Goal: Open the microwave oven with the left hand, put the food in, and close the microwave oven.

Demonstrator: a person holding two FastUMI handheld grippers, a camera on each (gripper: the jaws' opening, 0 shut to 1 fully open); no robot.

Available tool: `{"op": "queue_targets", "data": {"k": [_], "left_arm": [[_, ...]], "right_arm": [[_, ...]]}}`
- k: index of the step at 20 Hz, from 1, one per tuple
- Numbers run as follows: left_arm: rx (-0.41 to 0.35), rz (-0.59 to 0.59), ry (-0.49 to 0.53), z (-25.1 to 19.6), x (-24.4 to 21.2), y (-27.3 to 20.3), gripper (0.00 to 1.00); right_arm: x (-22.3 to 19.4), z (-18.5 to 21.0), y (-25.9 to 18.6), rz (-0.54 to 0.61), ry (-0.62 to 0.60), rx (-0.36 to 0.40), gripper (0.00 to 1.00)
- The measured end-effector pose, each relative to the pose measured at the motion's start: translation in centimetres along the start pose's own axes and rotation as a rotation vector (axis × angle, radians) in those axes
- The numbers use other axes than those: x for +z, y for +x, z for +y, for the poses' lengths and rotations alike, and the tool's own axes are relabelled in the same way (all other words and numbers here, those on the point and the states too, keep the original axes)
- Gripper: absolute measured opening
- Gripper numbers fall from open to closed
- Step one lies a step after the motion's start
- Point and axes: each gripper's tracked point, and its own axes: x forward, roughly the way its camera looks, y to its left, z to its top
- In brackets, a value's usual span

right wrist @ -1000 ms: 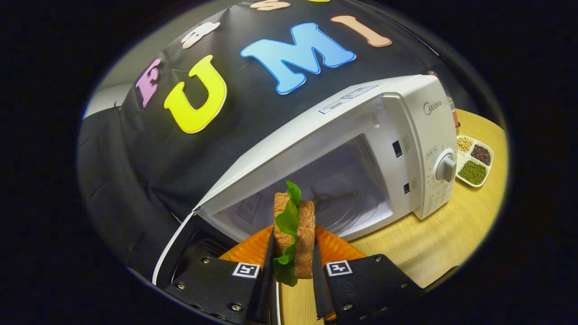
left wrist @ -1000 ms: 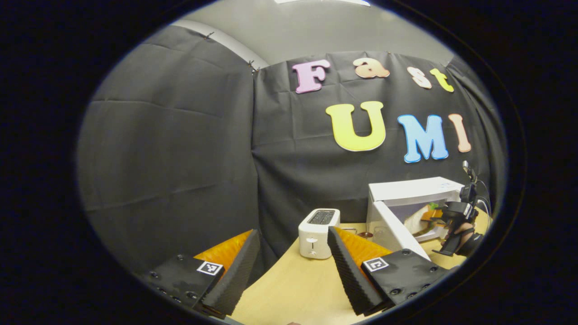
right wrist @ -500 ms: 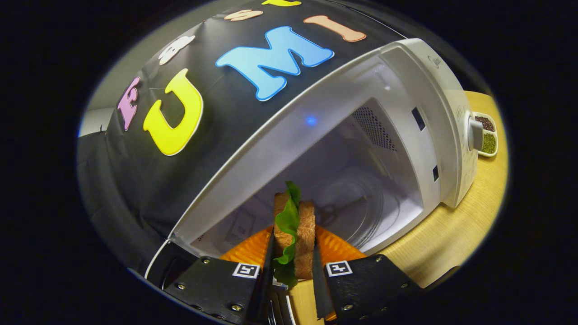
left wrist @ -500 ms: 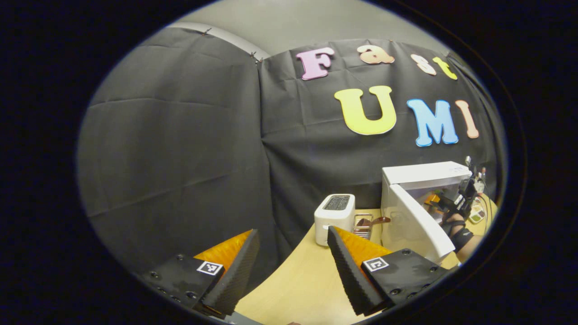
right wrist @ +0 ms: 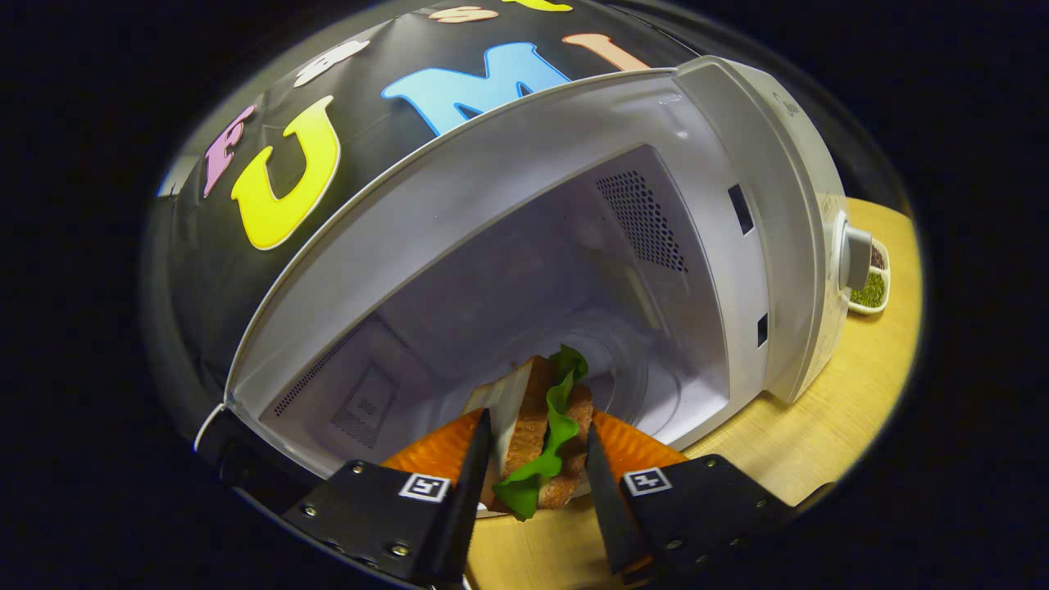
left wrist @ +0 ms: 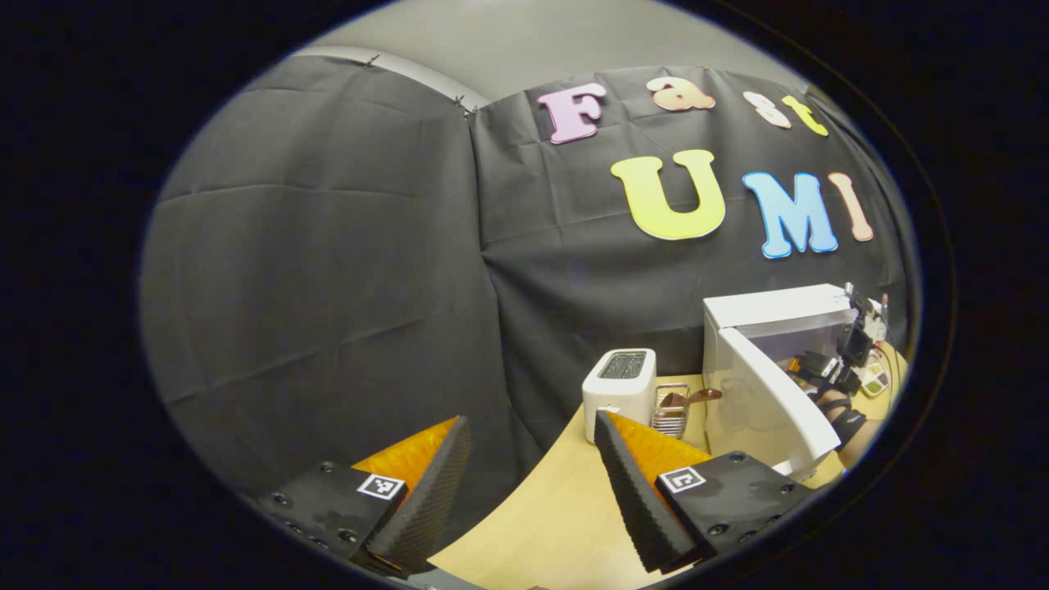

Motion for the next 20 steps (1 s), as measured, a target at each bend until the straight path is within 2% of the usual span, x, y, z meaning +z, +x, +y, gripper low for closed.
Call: {"op": "queue_targets", "data": {"k": [1,2,4,8,15,20], "left_arm": [[-0.004,-0.003,-0.001,-0.3,0.2,-0.1,1.00],[-0.011,-0.008,-0.005,-0.6,0.2,-0.2,1.00],[-0.019,-0.014,-0.005,-1.0,0.2,-0.4,1.00],[-0.039,-0.023,-0.031,-2.0,0.0,-1.0,0.97],[-0.064,-0.044,-0.071,-3.2,-0.2,-2.4,1.00],[-0.093,-0.066,-0.089,-4.6,-0.1,-3.7,1.00]], "right_arm": [[-0.2,-0.7,0.0,0.004,-0.043,-0.026,0.81],[0.0,-1.2,-0.3,-0.001,-0.075,-0.043,0.84],[1.6,-1.3,-1.4,-0.047,-0.125,-0.041,0.99],[4.9,0.0,-5.5,-0.122,-0.218,0.021,0.98],[10.7,1.0,-17.1,-0.228,-0.329,0.148,0.98],[15.3,-0.3,-25.3,-0.324,-0.382,0.203,0.98]]}}
